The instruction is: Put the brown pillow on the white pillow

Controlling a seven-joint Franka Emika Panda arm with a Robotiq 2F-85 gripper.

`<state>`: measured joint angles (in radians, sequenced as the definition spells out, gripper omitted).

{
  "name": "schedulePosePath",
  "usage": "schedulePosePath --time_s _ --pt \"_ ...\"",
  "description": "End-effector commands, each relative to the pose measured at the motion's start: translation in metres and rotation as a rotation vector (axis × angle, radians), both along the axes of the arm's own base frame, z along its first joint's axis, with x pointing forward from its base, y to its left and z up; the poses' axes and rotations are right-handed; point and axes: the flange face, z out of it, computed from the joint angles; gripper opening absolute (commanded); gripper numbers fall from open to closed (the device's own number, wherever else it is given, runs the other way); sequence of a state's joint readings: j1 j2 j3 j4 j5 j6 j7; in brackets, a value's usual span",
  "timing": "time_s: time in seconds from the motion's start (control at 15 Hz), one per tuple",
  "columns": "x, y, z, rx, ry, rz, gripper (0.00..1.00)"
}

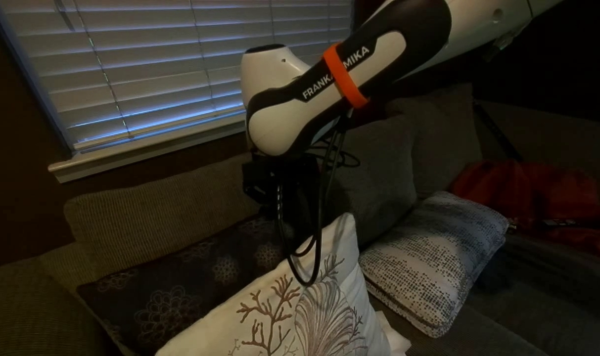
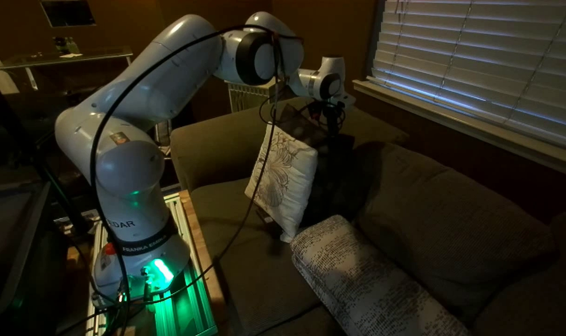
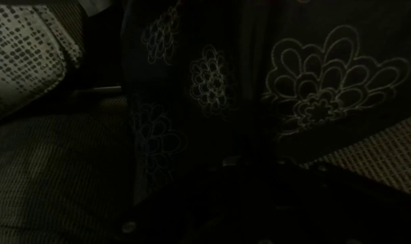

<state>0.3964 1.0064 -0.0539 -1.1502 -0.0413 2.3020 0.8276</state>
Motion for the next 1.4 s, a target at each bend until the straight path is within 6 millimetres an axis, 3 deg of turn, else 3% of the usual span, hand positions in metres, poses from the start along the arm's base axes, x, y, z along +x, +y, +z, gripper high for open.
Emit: schedulePosePath --time_s 0.0,0.27,0.67,1.33 --pt "0.001 -0.002 0.029 -0.022 -0.109 0.057 0.01" --pt "-0.005 -0.006 0.043 -0.001 -0.196 0.059 0.01" --pt "-0.045 0.000 0.070 -0.052 -0.267 0.029 0.01" --pt "-0.085 -0.020 0.126 -0.219 -0.447 -0.096 0.01"
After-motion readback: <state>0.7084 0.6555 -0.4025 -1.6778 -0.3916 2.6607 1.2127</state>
